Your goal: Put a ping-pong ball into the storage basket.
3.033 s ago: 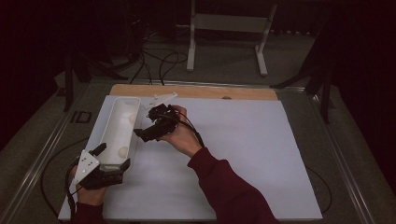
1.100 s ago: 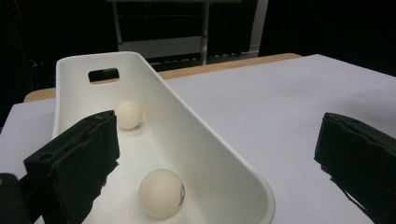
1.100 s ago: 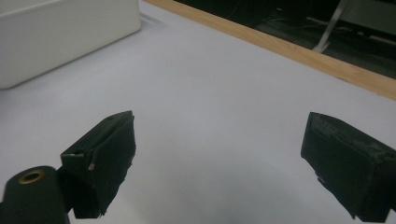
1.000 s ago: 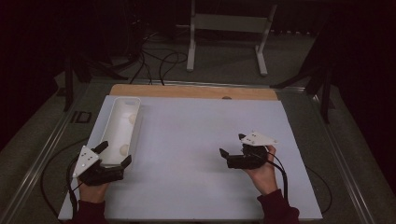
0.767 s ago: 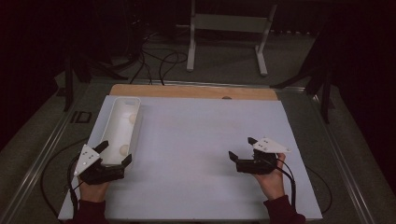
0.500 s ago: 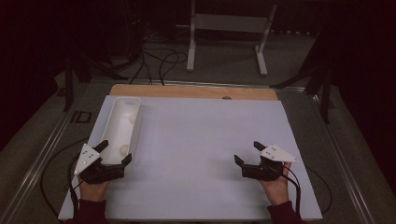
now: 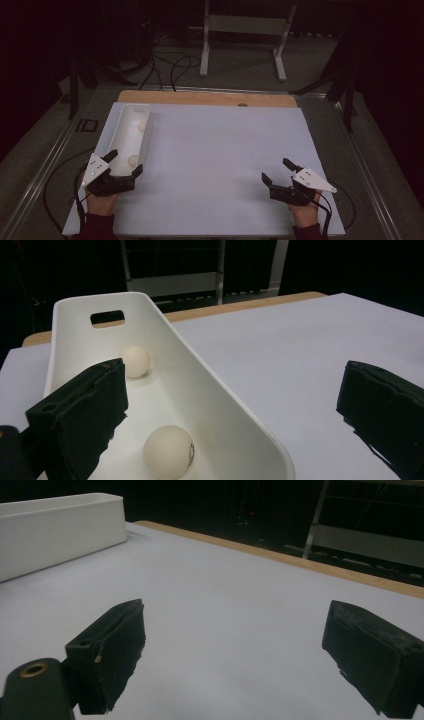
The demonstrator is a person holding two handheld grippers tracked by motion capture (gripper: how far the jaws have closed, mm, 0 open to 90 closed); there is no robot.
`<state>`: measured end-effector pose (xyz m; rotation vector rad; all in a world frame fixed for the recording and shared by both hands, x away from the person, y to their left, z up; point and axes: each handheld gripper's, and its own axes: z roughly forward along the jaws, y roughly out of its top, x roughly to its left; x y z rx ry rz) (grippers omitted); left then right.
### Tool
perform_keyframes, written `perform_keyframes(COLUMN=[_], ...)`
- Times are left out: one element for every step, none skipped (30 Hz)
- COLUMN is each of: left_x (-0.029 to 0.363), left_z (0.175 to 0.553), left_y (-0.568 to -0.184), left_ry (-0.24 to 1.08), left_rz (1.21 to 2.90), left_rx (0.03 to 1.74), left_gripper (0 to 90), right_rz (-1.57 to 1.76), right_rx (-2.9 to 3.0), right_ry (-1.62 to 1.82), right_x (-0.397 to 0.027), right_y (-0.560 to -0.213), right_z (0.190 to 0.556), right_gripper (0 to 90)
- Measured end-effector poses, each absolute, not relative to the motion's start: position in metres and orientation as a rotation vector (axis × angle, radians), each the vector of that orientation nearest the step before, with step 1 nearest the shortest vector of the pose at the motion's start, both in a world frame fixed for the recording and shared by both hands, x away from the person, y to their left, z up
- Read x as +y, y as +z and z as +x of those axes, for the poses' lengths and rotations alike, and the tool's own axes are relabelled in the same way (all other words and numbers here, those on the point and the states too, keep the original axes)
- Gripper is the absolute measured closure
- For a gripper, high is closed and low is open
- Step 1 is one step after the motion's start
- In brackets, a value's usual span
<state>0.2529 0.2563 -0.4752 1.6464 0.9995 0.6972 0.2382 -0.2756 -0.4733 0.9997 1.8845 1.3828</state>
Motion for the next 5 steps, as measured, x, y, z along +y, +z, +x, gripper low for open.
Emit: perform_keyframes(left_x=[0.2563,0.2563,0.2563,0.2563,0.2562], left_z=[0.253,0.253,0.253,0.253,0.253], left_y=[-0.4752,-0.4751,-0.4751,-0.4751,-0.475], left_ry=[0.698,0.699,0.699,0.699,0.7], left_rz=[1.646,1.647,1.647,1.647,1.647], left_rx=[0.998,0.998,0.997,0.998,0.997], left_gripper=[0.8,0.8,0.8,0.8,0.8], right_rz=[0.999,0.996,0.993,0.993,0.989], right_rx=[1.888,1.887,1.887,1.884,1.877], right_ry=[1.38,1.381,1.381,1.379,1.378], right_x=[-0.2763,-0.2767,-0.2771,-0.2773,-0.2776], right_y=[-0.474,-0.4746,-0.4748,-0.4747,-0.4746], right_z=[0.237,0.2361,0.2355,0.2349,0.2346], right_gripper=[9.7,9.8,9.7,9.7,9.7])
